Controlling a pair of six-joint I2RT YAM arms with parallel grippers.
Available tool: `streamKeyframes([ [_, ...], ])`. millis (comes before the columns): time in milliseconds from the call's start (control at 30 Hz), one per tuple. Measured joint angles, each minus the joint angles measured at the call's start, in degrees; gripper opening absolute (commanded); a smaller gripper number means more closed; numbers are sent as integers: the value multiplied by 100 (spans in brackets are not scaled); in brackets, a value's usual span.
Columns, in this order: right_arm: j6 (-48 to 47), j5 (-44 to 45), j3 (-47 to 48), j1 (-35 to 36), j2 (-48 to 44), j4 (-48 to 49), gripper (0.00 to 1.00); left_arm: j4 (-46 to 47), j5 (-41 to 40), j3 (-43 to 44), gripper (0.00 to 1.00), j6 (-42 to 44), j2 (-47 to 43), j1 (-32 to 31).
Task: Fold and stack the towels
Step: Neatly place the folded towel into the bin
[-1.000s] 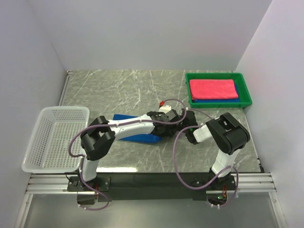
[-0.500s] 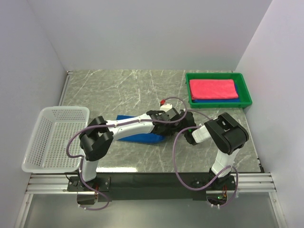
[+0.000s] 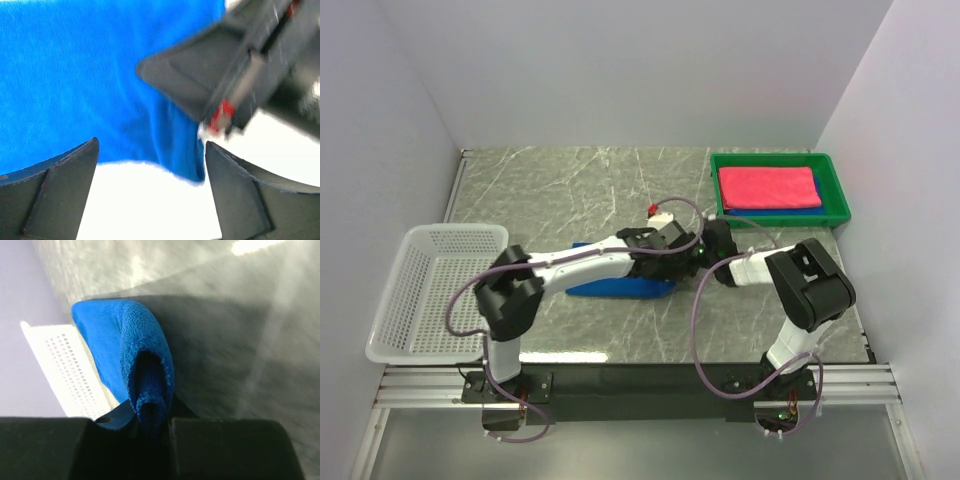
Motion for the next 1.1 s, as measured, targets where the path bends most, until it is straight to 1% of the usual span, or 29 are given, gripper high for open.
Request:
streamKeyframes([
  [133, -1110, -131, 785, -315, -98, -1010, 0, 308, 201, -557, 97, 17, -833, 188],
  [233, -1923, -125, 1515, -610, -98, -1910, 0, 501, 396, -1119, 99, 66, -1690, 546],
  [300, -2413, -72, 2116, -785, -87, -2577, 0, 468, 527, -1462, 99, 144, -2297, 955],
  [400, -3215, 72, 3252, -1027, 125, -3554, 0, 420, 627, -1725, 100, 374, -2951, 1620],
  [500, -3923, 249, 4380, -1213, 481, -4402, 0, 396, 730, -1941, 99, 715, -3547, 2385],
  [633, -4747, 461, 6035, -1482, 1147, -5663, 0, 498, 876, -2284, 99, 1239, -4131, 3174],
  [733, -5241, 610, 7047, -1705, 1591, -6450, 0, 728, 1027, -2673, 99, 1561, -4240, 3556],
  [833, -5659, 693, 7847, -2006, 1947, -7110, 0, 855, 1222, -3003, 99, 1786, -3985, 3869],
  [933, -6033, 791, 8487, -2262, 2212, -7637, 0, 892, 1405, -3060, 99, 1904, -3602, 4124],
  [967, -6170, 870, 8841, -2371, 2356, -7862, 0, 929, 1449, -3097, 99, 1932, -3543, 4210],
  [1100, -6570, 1010, 9674, -2640, 2712, -8264, 0, 1016, 1506, -3187, 99, 1980, -3539, 4402],
])
